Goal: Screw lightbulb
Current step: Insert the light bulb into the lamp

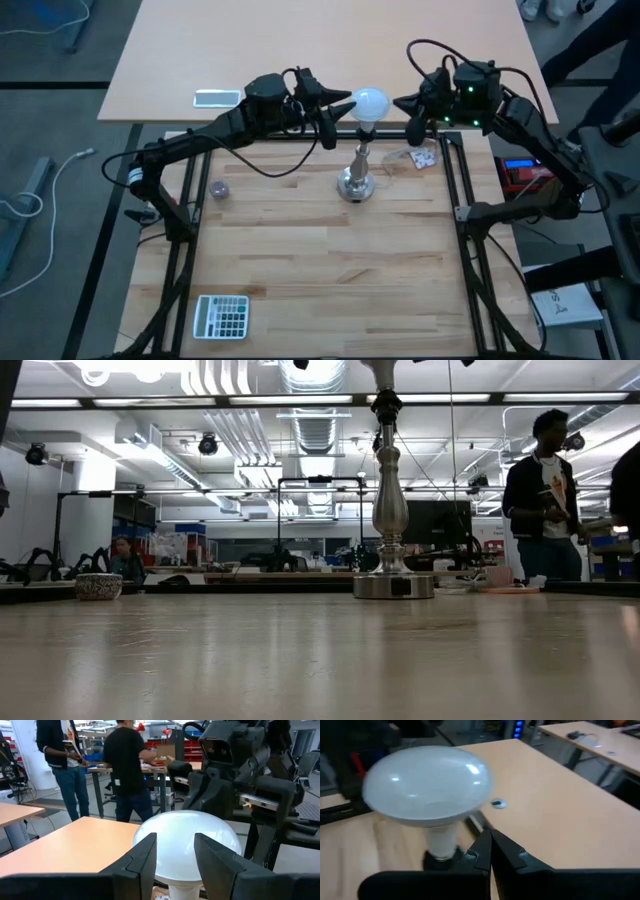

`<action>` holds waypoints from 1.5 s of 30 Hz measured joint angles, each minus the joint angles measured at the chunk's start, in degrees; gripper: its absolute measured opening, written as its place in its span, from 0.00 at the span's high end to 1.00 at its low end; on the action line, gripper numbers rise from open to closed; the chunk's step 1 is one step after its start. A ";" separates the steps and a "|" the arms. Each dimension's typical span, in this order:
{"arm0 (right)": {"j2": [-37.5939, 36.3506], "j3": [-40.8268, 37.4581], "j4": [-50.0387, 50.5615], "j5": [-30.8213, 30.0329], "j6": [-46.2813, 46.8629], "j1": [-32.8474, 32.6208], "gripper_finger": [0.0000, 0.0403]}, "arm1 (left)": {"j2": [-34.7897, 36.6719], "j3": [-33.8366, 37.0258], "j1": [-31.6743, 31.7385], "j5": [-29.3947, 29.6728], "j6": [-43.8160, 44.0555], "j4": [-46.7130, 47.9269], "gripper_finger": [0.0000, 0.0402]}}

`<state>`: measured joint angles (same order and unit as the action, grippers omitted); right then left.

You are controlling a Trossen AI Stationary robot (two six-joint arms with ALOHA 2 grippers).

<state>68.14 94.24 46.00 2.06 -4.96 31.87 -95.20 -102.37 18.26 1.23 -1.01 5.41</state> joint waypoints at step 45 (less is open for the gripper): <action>1.53 -0.04 -8.96 9.55 3.74 0.03 1.00 | 1.46 -0.15 -0.36 0.65 -1.67 6.26 0.72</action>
<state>69.67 94.19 37.04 11.61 -1.21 31.90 -93.73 -102.52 17.90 1.88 -2.68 11.67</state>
